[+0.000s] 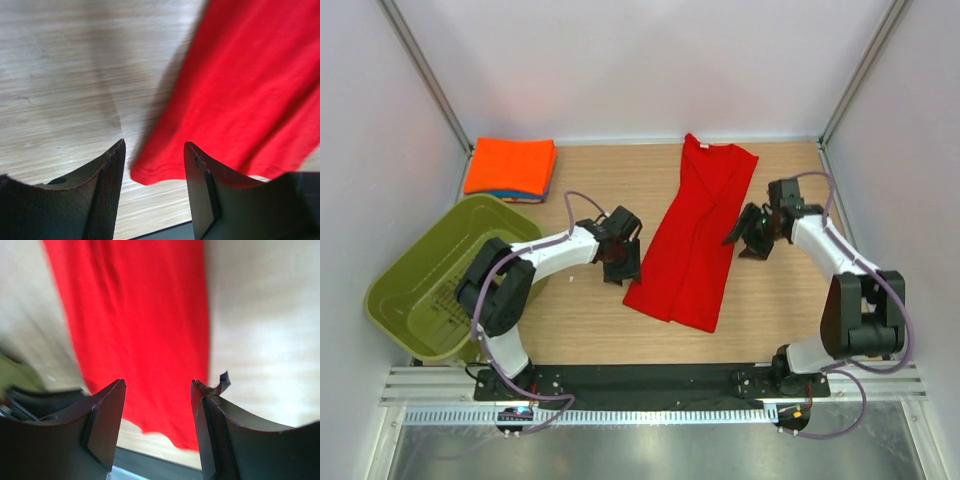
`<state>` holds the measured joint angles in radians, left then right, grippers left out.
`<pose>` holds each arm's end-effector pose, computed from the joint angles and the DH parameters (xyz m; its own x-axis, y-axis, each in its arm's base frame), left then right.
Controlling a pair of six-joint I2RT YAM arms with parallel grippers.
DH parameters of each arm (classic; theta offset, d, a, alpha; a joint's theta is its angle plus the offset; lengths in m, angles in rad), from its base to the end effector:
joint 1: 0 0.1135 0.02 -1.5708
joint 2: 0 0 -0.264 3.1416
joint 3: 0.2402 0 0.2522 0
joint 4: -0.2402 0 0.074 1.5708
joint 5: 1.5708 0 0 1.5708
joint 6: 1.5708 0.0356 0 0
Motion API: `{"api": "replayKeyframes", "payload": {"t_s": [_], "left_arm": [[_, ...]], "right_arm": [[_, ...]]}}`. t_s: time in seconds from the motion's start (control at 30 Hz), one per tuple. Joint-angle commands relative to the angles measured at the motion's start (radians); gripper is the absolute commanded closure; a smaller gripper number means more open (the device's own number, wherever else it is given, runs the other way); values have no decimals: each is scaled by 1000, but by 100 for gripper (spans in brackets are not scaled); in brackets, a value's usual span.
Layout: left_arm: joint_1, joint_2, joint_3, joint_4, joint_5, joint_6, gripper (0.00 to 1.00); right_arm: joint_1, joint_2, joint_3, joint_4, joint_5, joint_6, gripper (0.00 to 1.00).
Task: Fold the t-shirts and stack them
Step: Fold the tshirt
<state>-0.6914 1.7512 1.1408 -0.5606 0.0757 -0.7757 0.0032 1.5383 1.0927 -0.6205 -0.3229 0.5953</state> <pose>0.2641 -0.2221 0.1811 -0.9677 -0.1054 -0.2291 -0.0268 0.9463 -0.3223 0.3104 0.0123 0.2316 -0.8125 0.5292 -0.2446 0.3613 0.7863 0.5011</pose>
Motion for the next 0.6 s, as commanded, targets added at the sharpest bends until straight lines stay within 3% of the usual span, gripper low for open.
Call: {"api": "replayKeyframes", "payload": {"t_s": [0.0,0.13,0.2,0.23,0.37,0.43,0.57], "left_arm": [[3,11,-27,-2,-23,47,48],[1,24,-96,75,48,49,49],[-6,31,-137,114,116,39,58],[-11,33,-147,131,128,32,70],[-45,-2,-200,146,128,3,94],[-65,-44,-233,146,116,-29,99],[-106,-110,-283,148,72,-92,100]], "right_arm": [[58,-111,-161,-41,111,6,39],[104,-246,-324,-28,120,34,41],[144,-276,-370,1,111,53,43],[158,-291,-402,5,107,70,43],[214,-308,-453,42,99,113,45],[244,-311,-462,41,108,123,46],[265,-311,-467,-24,176,135,53]]}}
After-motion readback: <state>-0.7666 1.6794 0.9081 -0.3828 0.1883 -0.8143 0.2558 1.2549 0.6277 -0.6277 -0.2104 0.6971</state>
